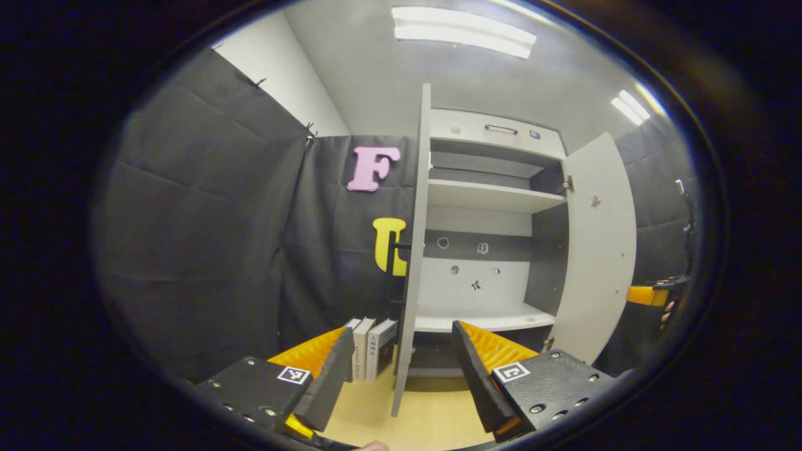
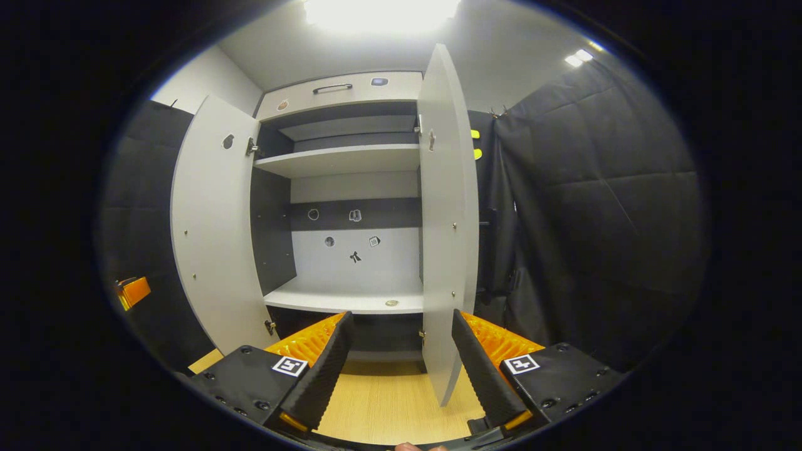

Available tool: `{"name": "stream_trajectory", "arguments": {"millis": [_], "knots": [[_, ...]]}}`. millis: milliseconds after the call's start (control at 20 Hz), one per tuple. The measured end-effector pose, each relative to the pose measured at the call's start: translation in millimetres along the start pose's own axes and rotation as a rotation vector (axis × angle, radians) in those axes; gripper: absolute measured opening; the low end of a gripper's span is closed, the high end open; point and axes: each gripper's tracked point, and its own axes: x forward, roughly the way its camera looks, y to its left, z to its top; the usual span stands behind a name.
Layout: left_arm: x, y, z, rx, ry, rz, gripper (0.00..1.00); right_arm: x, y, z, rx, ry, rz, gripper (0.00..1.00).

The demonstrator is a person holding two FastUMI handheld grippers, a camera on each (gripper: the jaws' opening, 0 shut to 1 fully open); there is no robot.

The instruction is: Open the right door of the double-door shoe cabinet with the right hand, and open the left door with the left hand.

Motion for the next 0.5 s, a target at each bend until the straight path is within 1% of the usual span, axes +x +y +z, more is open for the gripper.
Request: {"name": "stream_trajectory", "arguments": {"millis": [300, 400, 500], "knots": [[18, -33, -6, -0.011, -0.006, -0.065, 0.91, -1, -15, 2, -0.007, -0.032, -0.025, 0.99], [18, -44, -5, 0.000, -0.016, -0.050, 0.90, 5, -26, -4, -0.029, -0.034, -0.006, 0.99], [14, -54, -6, 0.022, -0.025, -0.008, 0.90, 12, -34, -11, -0.035, -0.029, 0.034, 0.99]]}}
